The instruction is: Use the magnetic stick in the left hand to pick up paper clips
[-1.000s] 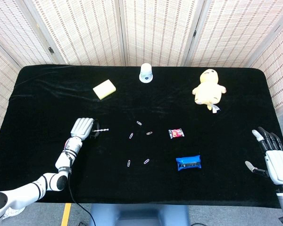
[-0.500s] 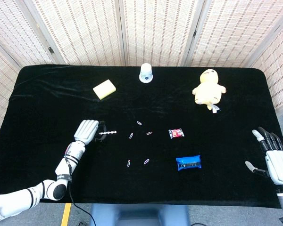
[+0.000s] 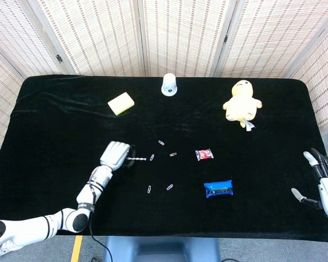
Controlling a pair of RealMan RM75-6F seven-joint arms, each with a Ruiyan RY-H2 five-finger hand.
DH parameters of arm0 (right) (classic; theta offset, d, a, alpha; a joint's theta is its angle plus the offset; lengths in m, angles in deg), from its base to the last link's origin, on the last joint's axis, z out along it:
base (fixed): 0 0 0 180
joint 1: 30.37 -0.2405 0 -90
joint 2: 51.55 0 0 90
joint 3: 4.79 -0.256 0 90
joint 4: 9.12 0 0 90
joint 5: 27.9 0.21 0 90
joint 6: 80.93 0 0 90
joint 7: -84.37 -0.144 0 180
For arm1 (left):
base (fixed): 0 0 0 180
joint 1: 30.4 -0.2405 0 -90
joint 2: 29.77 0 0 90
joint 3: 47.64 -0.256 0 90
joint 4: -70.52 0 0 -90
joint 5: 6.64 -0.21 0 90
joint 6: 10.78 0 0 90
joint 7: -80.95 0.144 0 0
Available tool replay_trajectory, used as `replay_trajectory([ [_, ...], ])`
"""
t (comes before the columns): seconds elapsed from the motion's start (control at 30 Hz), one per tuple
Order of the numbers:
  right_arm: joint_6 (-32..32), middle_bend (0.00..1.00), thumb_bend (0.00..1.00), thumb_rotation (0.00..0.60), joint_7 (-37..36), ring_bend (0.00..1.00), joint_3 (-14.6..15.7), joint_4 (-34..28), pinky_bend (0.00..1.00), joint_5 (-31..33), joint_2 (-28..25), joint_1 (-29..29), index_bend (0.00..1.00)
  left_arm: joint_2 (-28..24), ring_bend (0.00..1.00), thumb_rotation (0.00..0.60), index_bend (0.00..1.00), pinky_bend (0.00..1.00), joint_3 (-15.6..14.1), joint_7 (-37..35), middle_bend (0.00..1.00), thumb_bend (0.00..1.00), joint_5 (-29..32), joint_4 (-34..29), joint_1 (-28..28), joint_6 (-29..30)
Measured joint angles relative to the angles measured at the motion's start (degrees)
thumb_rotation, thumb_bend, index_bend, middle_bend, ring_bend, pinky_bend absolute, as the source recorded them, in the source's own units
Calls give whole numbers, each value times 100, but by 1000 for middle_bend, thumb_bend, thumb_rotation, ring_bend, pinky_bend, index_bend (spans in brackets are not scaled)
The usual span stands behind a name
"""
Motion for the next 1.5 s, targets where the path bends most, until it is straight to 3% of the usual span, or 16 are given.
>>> replay_trajectory([
  [0.7, -199, 0, 236, 600, -459, 41, -50, 187, 0, 261, -6, 347, 0, 682, 1000, 600, 755, 999, 80, -231, 1000, 462, 198, 1272, 623, -818],
  [1.07, -15, 0, 234, 600, -459, 40, -112, 197, 0, 354, -10, 296, 0, 772, 1000, 600, 755, 999, 94, -536, 1000, 462, 170, 1679, 698, -1003],
  [1.3, 7, 0, 236, 600, -463, 41, -138, 203, 0, 380, -7, 304, 0, 683, 1000, 600, 755, 999, 258, -812, 1000, 461, 68, 1718, 787, -1041],
  [1.5, 92, 0, 236, 600, -484, 40, -160, 220, 0, 444, -6, 293, 0, 755, 1000, 600, 755, 999, 394, -1020, 1000, 462, 33, 2104, 1005, -1258],
])
